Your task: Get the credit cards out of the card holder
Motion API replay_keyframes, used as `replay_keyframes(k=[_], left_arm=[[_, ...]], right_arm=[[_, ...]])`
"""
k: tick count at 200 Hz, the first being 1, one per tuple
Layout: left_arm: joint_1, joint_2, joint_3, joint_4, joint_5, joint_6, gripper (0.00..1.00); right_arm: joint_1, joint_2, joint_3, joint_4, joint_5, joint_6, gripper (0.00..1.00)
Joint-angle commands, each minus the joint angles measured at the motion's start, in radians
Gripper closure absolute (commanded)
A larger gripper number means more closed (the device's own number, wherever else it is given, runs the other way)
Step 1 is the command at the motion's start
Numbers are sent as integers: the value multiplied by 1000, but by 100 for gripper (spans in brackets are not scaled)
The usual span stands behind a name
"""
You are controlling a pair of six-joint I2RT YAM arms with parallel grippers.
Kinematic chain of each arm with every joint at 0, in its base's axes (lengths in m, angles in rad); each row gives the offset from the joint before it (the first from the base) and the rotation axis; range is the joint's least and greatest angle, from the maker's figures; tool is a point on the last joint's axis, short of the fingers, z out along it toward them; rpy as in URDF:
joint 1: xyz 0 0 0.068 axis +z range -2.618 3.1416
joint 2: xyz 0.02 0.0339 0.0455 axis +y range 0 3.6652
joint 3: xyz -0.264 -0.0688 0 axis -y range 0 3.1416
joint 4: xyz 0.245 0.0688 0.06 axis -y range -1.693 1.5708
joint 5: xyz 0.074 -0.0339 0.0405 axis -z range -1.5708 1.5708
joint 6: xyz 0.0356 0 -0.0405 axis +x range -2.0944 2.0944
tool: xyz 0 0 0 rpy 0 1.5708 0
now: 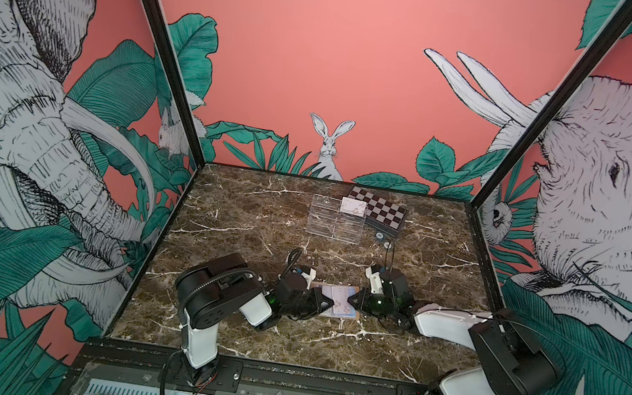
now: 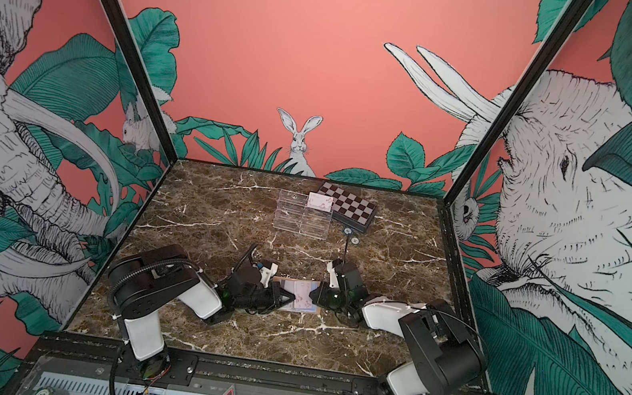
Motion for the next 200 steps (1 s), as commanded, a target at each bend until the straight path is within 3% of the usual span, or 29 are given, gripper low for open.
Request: replay_keyframes(k=[1, 33, 129, 153, 200], left_arm=[[-11, -33, -9, -23, -6, 17, 100], [-11, -70, -27, -71, -28, 32, 100], [-11, -91, -22, -44, -32, 39, 100], [-11, -64, -14, 4, -20, 25, 88], [-12, -26, -9, 28, -9, 13, 88]], right_arm=[[7, 4, -24, -70, 21, -9, 85], [6, -9, -23, -92, 35, -15, 75], [6, -11, -21, -96, 25, -19, 75], [6, -10, -22, -91, 23, -17, 77], [6, -13, -23, -91, 20, -19, 80]])
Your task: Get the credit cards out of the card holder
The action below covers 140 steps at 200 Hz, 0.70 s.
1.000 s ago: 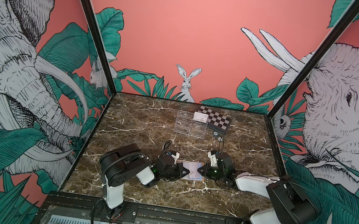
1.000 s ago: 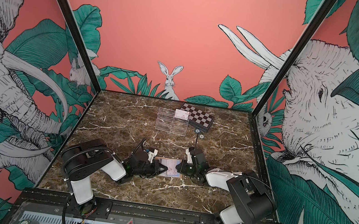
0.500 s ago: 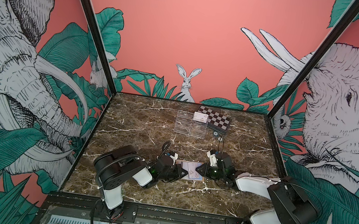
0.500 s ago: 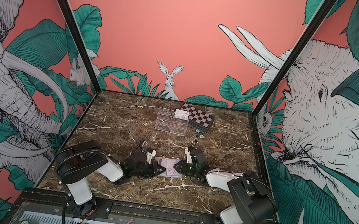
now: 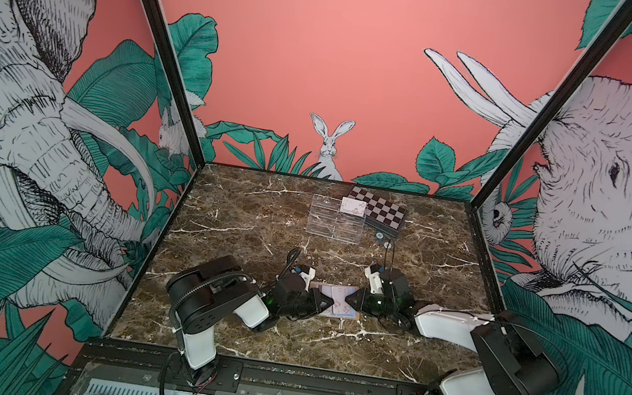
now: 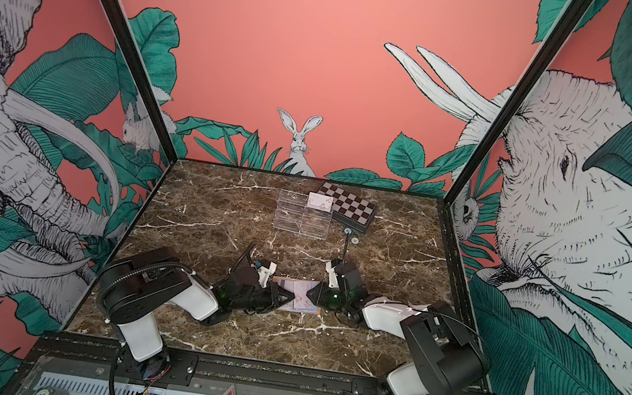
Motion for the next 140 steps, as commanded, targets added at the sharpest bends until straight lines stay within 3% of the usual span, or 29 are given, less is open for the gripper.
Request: replay_keyframes(k=[1, 90, 140], left_arm=[[-6, 21, 12, 42, 12, -9, 88], [-6, 81, 9, 103, 13, -36, 84], [-6, 75, -2, 99, 0, -38, 100]], right_arm=[[5, 2, -23, -80, 23, -11, 80], [5, 4, -26, -74, 20, -9, 82], [5, 0, -31, -71, 20, -9, 83]])
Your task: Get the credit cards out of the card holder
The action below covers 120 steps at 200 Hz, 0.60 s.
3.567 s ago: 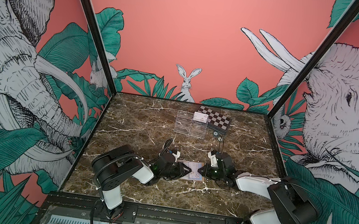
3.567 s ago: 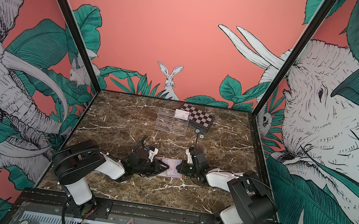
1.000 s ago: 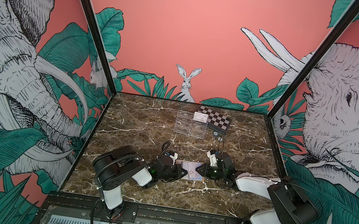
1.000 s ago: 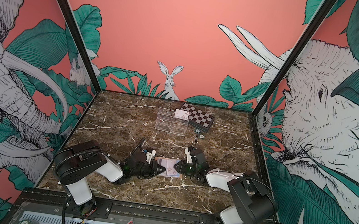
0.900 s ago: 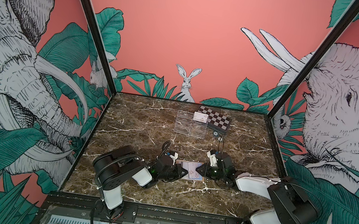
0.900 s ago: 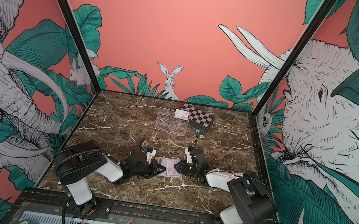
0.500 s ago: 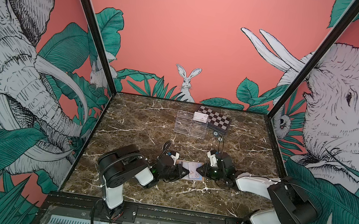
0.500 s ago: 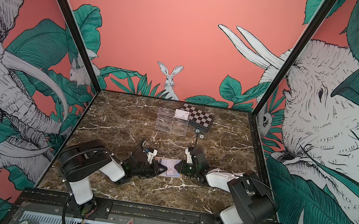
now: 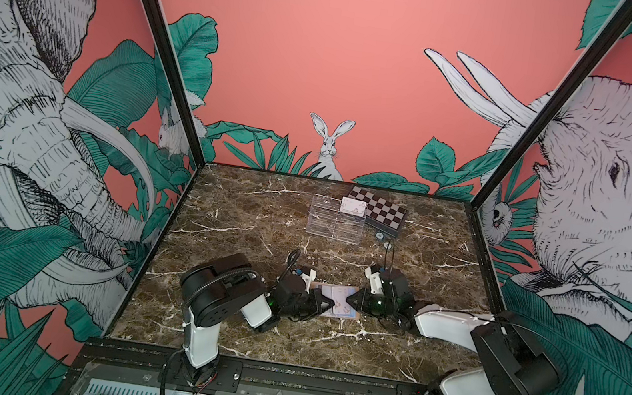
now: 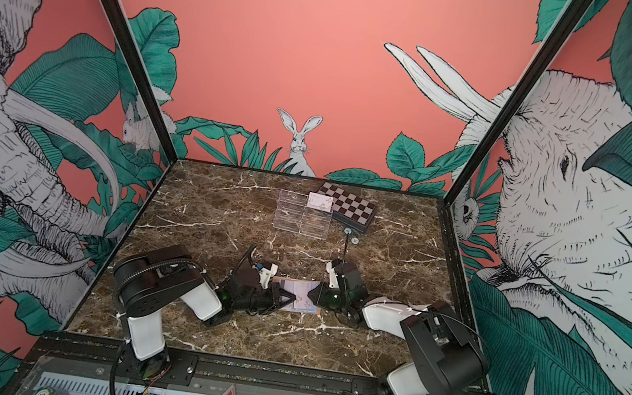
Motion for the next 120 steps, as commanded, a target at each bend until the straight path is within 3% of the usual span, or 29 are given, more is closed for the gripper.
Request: replay_keyframes(k=[1, 54, 120], left_arm=[[-6, -2, -4, 0, -13, -7, 100], [-4, -44, -30, -24, -36, 1, 100], [-4, -146, -16, -209, -36, 66, 100]], right_arm=[[5, 0, -30, -65, 21, -10, 83], [5, -9, -33, -74, 30, -8, 80], [4, -14, -34, -80, 33, -10, 77]])
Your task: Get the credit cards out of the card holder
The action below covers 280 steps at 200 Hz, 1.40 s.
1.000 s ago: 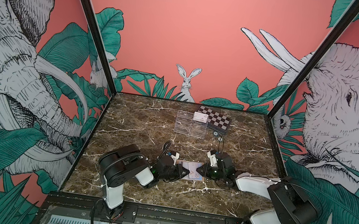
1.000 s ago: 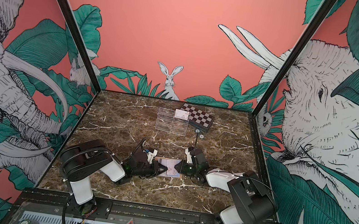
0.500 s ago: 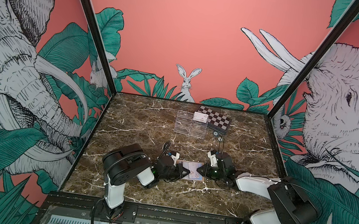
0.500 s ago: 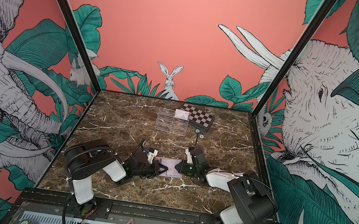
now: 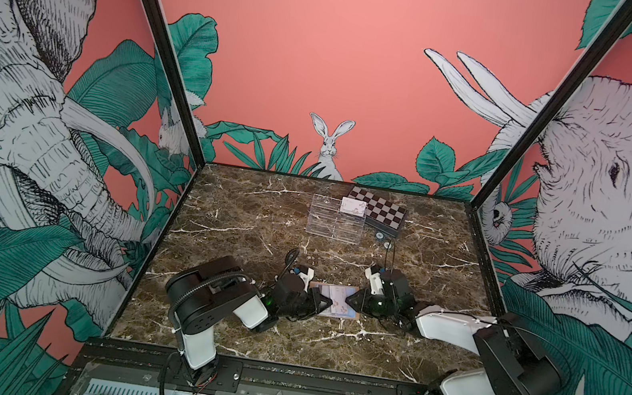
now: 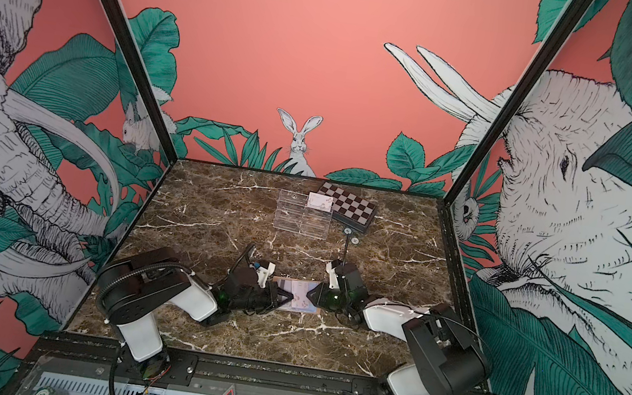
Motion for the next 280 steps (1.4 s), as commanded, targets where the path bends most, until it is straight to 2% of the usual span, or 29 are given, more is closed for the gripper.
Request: replay_keyframes(k=[1, 48, 65, 106, 142, 189, 239, 280], left_arm=[[-4, -38, 0, -87, -10, 36, 100], [-4, -7, 9, -46, 12, 22, 100], [-4, 22, 9, 23, 16, 1, 84], [-4, 52, 19, 41, 19, -11, 75], [-4, 57, 30, 30, 21, -4, 79], [-3, 71, 20, 54, 18, -13, 100], [3, 16, -10, 40, -6, -2, 100], [25, -87, -35, -21, -21, 16, 100]], right_arm=[[3, 5, -28, -71, 28, -9, 77], [2, 7, -30, -67, 22, -10, 83], [3, 9, -30, -65, 18, -12, 87], [3, 9, -38, -59, 16, -11, 94], [4, 16, -41, -49, 9, -7, 96], [4, 18, -41, -48, 8, -8, 97], [4, 14, -41, -60, 16, -11, 97], [4, 8, -36, -84, 28, -15, 97]])
